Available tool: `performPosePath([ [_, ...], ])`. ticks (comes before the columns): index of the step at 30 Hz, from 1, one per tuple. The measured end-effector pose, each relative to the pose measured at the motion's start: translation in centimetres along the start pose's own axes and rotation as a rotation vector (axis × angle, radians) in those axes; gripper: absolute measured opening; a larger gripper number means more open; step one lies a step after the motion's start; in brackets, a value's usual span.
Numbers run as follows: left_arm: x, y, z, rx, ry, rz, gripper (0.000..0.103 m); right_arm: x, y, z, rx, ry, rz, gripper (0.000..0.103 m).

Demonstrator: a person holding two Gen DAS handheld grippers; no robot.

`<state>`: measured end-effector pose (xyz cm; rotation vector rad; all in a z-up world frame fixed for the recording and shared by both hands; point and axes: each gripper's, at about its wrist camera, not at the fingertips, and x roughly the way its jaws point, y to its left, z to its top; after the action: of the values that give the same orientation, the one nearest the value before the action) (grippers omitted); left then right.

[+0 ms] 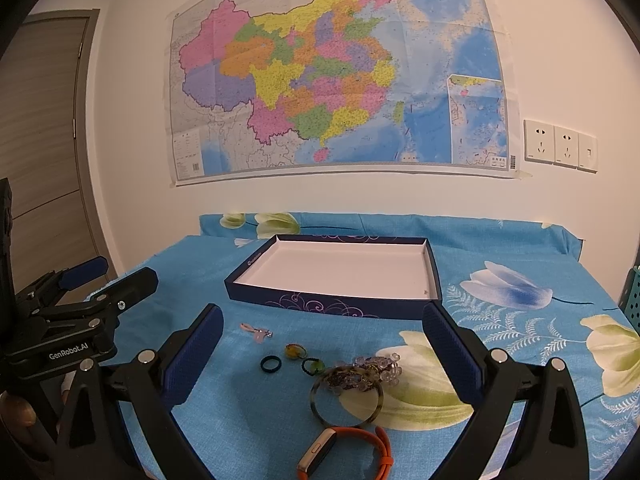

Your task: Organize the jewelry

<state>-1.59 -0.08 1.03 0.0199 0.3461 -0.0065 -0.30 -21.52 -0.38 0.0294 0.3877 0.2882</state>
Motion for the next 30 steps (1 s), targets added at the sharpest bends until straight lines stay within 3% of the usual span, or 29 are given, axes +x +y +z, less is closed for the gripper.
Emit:
performPosePath([
  [30, -0.32, -0.02, 0.38, -0.002, -0.005, -0.001, 0.097, -0.05, -0.09, 0.06, 0.006, -0.006, 0.010, 0.096],
])
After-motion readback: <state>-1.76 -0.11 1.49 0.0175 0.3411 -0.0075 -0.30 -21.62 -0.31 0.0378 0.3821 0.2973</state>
